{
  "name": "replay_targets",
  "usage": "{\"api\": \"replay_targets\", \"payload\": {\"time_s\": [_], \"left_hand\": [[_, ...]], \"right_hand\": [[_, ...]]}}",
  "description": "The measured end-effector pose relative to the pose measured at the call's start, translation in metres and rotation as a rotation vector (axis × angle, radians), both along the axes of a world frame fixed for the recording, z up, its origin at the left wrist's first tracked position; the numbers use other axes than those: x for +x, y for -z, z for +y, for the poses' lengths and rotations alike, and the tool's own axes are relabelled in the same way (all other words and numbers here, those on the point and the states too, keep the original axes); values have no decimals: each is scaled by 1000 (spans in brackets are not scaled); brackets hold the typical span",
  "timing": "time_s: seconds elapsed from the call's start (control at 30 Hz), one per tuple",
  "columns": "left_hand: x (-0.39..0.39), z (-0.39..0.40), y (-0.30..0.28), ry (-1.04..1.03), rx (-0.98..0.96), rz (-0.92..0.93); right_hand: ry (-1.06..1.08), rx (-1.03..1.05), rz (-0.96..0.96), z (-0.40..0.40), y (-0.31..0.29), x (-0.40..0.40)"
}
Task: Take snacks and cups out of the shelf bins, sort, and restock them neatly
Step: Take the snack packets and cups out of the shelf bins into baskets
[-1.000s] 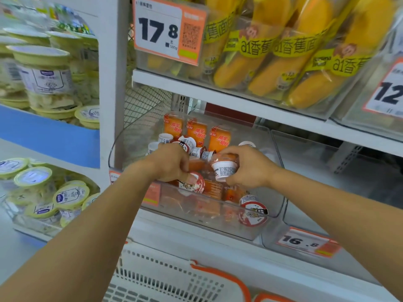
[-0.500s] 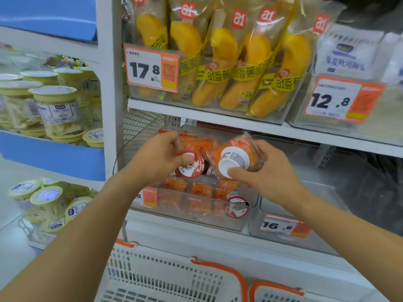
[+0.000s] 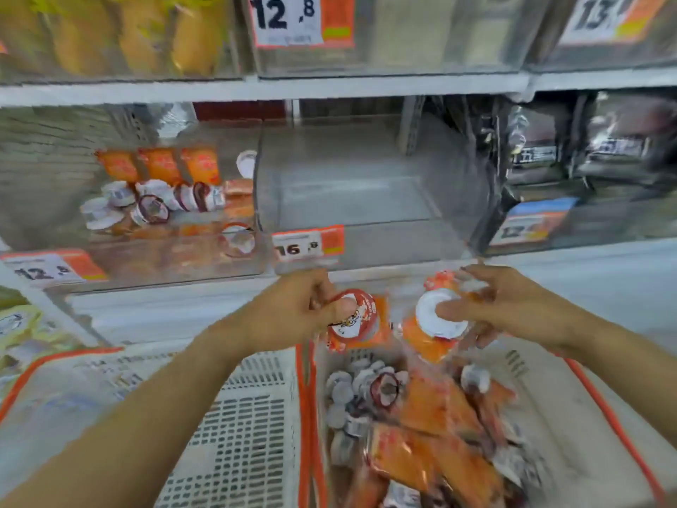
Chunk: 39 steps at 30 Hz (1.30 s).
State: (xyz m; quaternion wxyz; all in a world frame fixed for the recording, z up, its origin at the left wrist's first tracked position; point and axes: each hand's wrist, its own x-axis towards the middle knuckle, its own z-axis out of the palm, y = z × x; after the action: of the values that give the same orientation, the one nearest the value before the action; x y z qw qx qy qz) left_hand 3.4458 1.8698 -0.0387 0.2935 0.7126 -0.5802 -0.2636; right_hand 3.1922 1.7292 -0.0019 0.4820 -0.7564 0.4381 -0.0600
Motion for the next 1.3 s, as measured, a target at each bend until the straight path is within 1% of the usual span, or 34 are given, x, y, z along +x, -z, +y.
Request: {"api": "replay_targets", "payload": {"time_s": [0.07,0.1,0.17,0.23,0.33,0.37,0.43,0.47,0.5,0.57,0.6,0.67,0.73,0.77,0.83,0.87,1.0,1.1,1.2,1.27,1.3], "left_hand": [[-33,-21,50,11,81,40],[-51,-30,74,-3,118,24],[-88,-43,112,-54,156,-28],[-120,-50,143,-110,179,5],[-149,-55,176,-202,200,97],[-153,-56,183,-218,185,72],[-159,-58,189,-254,159,-64],[-161,-59,185,-253,168,-85],[-162,-60,182,-229,197,-46],[-165,-58,171,-105,332,57],[-167,-57,166,-30,397,70],[-166,-54,158,80,467,87],[-153,-57,142,109,446,66],[-141,-60,130,103,406,9],[-111,-63,96,60,316,-137],[-94,-63,76,31,272,-174],[-20,-45,-2,-118,100,-227],[34,-21,-41,-304,-65,-339],[88,7,-55,-515,-198,-403],[122,22,-53,-615,-191,-437],[137,29,-51,-645,-146,-461]], "right_hand": [[35,60,114,-19,31,-26],[25,57,174,-26,44,-34],[-66,-33,314,-38,66,-46],[-196,-121,470,-47,83,-54],[-379,-59,650,-59,107,-65],[-422,-63,693,-62,114,-67],[-463,-187,710,-67,123,-68],[-471,-251,683,-68,123,-65],[-479,-277,649,-68,121,-61],[-505,-240,595,-68,112,-50],[-524,-216,584,-68,107,-44],[-576,-223,590,-66,98,-32],[-604,-283,589,-62,88,-21],[-597,-307,567,-60,82,-15],[-553,-351,462,-54,66,-3],[-521,-380,388,-50,58,3],[-374,-510,22,-29,28,37],[-345,-543,-210,-6,1,79],[-417,-612,-338,19,-32,135],[-491,-676,-352,32,-48,179],[-529,-704,-341,37,-53,203]]}}
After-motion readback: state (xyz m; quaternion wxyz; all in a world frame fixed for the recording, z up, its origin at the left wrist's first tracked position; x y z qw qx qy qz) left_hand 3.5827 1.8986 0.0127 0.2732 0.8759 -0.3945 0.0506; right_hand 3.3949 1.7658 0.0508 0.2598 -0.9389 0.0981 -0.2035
